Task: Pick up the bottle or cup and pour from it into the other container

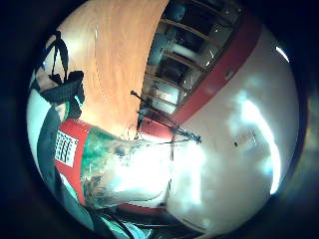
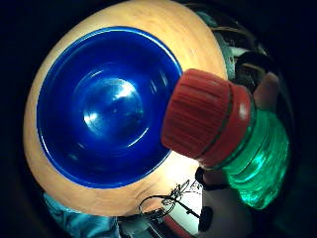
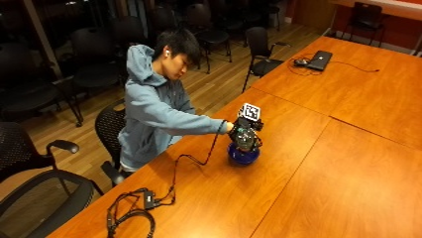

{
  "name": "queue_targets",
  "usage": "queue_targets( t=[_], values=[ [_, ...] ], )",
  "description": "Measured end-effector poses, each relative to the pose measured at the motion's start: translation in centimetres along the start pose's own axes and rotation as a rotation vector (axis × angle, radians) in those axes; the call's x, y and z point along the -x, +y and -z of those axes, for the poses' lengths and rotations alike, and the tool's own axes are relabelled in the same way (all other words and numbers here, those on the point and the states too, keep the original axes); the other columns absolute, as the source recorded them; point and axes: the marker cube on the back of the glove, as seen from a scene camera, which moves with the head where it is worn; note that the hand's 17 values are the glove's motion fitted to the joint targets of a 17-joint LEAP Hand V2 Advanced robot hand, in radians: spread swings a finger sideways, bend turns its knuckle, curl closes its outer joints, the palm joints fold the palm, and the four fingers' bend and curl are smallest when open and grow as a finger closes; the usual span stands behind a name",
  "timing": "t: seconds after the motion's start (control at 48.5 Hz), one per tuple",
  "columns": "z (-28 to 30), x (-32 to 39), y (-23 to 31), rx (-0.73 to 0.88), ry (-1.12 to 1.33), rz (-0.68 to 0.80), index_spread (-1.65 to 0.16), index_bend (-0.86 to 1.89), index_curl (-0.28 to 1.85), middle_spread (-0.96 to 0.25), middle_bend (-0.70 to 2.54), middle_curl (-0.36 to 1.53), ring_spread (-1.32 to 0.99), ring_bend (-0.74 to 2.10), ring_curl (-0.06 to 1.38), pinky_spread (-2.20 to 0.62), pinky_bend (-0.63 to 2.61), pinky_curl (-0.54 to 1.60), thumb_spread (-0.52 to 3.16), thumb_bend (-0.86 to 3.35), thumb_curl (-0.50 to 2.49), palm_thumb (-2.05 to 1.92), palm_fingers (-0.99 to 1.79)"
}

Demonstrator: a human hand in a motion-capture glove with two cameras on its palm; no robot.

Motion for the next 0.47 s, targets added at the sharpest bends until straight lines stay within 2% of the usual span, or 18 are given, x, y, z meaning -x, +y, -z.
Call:
queue_targets(
  t=[0.103,0.475],
  values=[
    [-0.8,-0.5,0.5,0.013,0.08,0.057,-0.08,0.19,0.47,-0.06,0.26,0.49,-0.16,0.44,0.42,-0.18,0.52,0.37,0.36,-0.04,0.67,0.95,1.24],
    [-0.3,0.7,0.5,0.048,0.07,0.048,-0.09,0.18,0.47,-0.05,0.25,0.49,-0.16,0.43,0.42,-0.18,0.52,0.37,0.37,-0.04,0.68,0.95,1.24]
  ],
)
